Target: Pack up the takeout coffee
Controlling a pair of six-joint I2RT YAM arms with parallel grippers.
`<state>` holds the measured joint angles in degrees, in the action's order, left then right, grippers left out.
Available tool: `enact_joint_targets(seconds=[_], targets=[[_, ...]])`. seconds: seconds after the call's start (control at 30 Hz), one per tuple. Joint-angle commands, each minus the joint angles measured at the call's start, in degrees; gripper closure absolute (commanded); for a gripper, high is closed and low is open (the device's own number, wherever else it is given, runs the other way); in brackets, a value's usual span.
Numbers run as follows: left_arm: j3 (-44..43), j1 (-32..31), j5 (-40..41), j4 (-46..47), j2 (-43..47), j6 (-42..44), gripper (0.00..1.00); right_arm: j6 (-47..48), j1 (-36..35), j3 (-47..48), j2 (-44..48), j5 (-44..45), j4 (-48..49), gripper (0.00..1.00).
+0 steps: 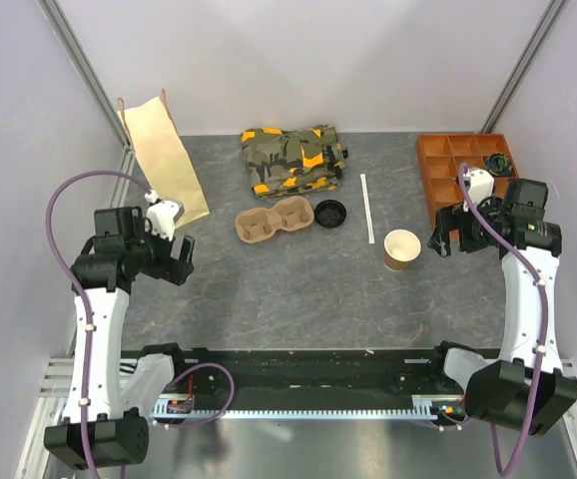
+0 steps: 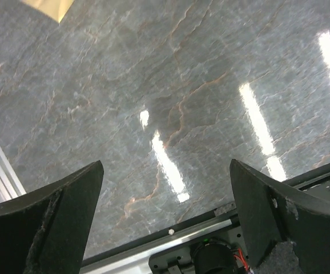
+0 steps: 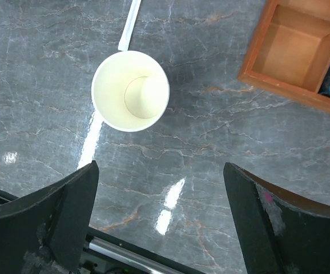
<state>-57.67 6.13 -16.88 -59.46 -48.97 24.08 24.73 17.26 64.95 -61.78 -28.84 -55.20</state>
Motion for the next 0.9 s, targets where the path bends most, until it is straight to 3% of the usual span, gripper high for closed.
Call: enact_joint_targets(seconds=[0.0, 0.2, 0.63, 0.87], targets=[[-5.5, -0.1, -7.6, 2.7, -3.1, -1.7, 0.00, -2.1, 0.1, 1.7, -1.9, -1.3, -0.2, 0.02], [-9.3, -0.1, -11.2, 3.3, -7.4, -5.4, 0.00, -2.4, 0.1, 4.4, -3.6, 0.1, 0.0, 0.02], [-8.8, -0.3, -22.6, 4.0, -8.6, -6.8, 0.00, -2.3, -3.6, 6.9, -14.9, 6.7, 0.9, 0.02], [-8.2, -0.6, -24.2, 3.9, -9.7, -7.7, 0.00, -5.0, -8.1, 3.2, -17.5, 8.8, 6.2, 0.13]])
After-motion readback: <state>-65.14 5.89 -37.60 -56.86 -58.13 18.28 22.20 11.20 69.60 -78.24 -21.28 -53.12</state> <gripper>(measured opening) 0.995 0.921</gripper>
